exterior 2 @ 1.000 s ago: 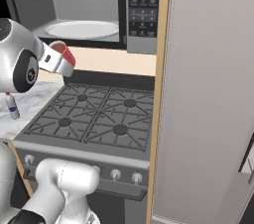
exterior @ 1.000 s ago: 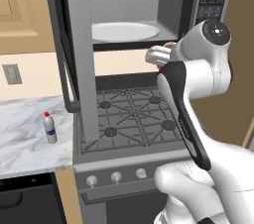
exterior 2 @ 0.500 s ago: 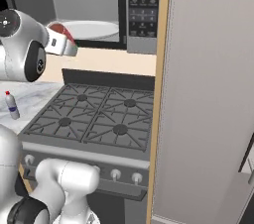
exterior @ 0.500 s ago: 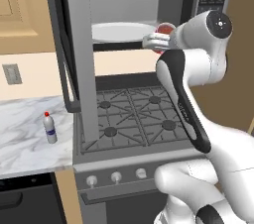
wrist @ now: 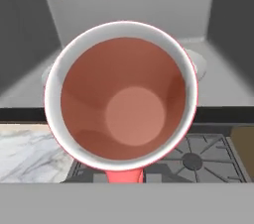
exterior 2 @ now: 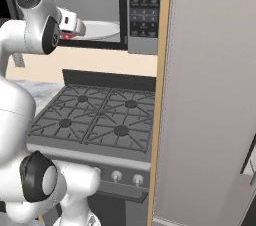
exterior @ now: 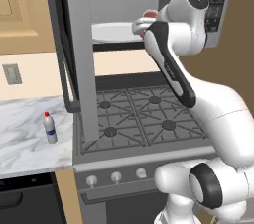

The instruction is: Place the microwavable item in the microwave. Then, close the microwave door and press the start button.

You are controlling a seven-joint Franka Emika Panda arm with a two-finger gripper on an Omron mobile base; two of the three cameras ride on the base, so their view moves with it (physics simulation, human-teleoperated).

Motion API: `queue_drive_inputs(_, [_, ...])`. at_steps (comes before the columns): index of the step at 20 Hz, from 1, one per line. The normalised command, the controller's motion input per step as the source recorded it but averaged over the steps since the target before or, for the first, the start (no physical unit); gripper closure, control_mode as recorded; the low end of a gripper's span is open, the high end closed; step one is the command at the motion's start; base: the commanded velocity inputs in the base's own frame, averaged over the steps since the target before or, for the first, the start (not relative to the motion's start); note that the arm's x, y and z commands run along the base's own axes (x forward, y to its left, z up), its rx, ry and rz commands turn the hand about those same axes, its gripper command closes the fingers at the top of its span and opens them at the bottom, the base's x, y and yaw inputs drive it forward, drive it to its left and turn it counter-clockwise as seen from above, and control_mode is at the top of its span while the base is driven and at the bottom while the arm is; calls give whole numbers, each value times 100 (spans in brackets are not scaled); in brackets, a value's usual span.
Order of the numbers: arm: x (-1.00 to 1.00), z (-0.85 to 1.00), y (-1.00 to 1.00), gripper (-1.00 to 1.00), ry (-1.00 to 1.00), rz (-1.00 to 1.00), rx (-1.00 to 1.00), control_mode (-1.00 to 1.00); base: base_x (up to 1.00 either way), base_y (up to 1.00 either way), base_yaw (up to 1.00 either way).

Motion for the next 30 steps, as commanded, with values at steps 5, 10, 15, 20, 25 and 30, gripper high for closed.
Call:
queue_drive_inputs(5, [81, -1, 1, 100, 23, 5, -9, -100, 0, 0, 0])
queue_drive_inputs(10, [69, -1, 2, 100, 9, 5, -8, -100, 0, 0, 0])
queue_drive_inputs(15, [56, -6, 12, 100, 6, 1, -11, -100, 0, 0, 0])
queue_drive_inputs(20, [49, -26, 16, 100, 3, 0, -14, -100, 0, 0, 0])
queue_drive_inputs(25, [53, -37, 15, 100, 6, 1, -14, -100, 0, 0, 0])
queue_drive_inputs(30, [42, -23, 5, 100, 9, 2, -10, -100, 0, 0, 0])
